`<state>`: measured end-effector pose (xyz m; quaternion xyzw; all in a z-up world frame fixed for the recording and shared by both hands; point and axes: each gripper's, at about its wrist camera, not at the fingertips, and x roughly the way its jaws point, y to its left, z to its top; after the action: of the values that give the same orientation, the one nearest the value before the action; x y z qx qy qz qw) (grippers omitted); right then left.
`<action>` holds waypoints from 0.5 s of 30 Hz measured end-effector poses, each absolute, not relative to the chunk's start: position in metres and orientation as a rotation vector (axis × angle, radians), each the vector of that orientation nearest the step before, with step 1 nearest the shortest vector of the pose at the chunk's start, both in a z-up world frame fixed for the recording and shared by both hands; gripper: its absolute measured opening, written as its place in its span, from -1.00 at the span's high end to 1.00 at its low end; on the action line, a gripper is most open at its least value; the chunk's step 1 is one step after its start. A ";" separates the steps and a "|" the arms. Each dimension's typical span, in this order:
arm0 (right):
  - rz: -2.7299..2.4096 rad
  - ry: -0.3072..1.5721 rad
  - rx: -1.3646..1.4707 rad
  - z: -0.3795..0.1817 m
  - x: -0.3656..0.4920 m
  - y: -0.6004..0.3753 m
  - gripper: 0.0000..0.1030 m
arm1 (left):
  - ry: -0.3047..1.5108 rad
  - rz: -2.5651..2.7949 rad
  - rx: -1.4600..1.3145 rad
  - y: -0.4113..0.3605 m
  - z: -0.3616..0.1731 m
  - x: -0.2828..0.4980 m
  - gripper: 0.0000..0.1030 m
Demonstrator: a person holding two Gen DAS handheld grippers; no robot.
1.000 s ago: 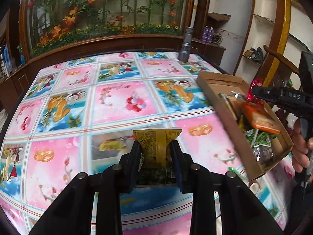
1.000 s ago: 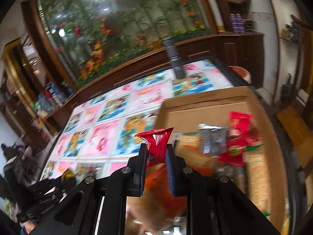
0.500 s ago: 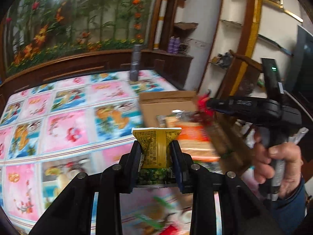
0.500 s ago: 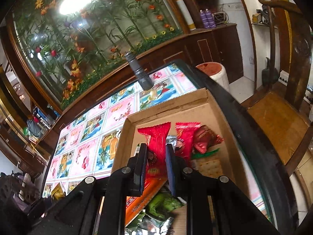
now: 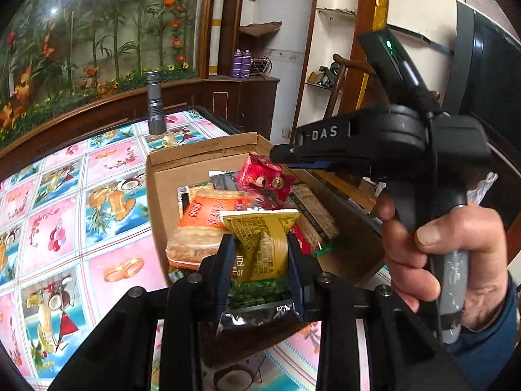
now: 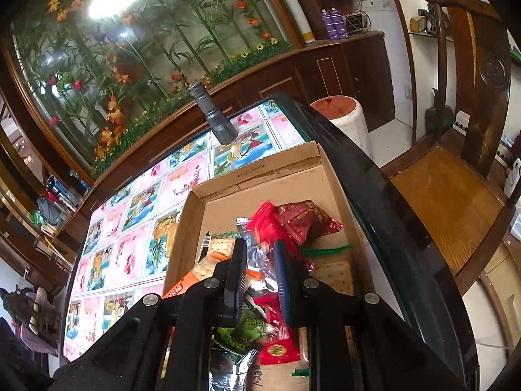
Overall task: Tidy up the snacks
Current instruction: 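Lower both packs into the box and open both tools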
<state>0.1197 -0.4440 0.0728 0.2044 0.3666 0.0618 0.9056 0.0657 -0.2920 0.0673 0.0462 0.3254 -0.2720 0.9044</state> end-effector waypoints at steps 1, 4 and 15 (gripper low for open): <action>0.125 0.762 0.424 0.072 0.120 -0.444 0.64 | 0.673 -0.558 0.101 -0.296 0.066 0.067 0.41; 0.114 0.775 0.427 0.069 0.121 -0.445 0.64 | 0.679 -0.555 0.104 -0.303 0.063 0.073 0.41; 0.083 0.836 0.429 0.056 0.129 -0.445 0.64 | 0.708 -0.539 0.104 -0.313 0.049 0.094 0.39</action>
<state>0.1292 -0.4448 0.0561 0.2068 0.4025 0.0401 0.8909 0.0937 -0.3131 0.0494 0.0504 0.3421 -0.2606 0.9014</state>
